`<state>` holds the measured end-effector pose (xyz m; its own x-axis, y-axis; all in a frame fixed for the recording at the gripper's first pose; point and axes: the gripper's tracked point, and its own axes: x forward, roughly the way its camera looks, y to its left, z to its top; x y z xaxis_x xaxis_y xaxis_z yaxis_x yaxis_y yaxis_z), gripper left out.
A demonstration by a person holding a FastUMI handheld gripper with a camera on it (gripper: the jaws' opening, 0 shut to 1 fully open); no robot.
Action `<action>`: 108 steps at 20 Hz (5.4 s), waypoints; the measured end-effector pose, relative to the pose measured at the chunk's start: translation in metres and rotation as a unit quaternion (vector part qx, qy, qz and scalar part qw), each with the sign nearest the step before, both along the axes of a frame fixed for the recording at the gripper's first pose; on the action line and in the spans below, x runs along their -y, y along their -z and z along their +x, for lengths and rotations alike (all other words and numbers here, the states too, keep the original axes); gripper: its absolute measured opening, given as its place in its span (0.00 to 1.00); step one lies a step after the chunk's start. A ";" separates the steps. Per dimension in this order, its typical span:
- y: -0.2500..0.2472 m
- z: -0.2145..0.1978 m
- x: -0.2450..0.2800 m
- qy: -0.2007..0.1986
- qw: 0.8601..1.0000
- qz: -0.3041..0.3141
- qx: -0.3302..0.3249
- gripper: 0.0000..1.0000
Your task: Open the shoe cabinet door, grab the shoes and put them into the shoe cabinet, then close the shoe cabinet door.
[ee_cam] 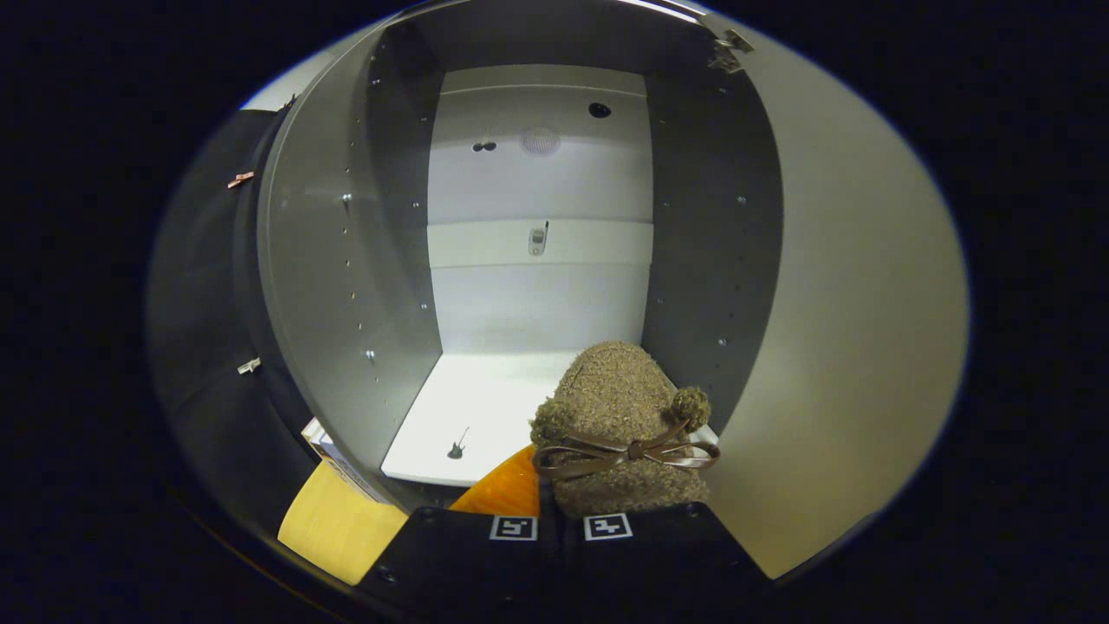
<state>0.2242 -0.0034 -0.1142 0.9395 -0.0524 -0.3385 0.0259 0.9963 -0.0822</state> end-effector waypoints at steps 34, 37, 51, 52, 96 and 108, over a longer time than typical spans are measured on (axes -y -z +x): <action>0.063 0.153 -0.009 0.001 0.997 0.005 -0.071 0.91; 0.052 0.131 -0.010 0.001 0.998 -0.006 -0.055 0.93; -0.067 -0.050 0.001 -0.006 0.994 -0.001 0.108 0.98; -0.075 -0.069 0.008 -0.004 0.993 0.001 0.120 0.98; -0.141 -0.298 0.259 0.025 0.986 0.018 0.165 0.98; -0.132 -0.299 0.185 -0.004 0.986 0.034 0.164 0.98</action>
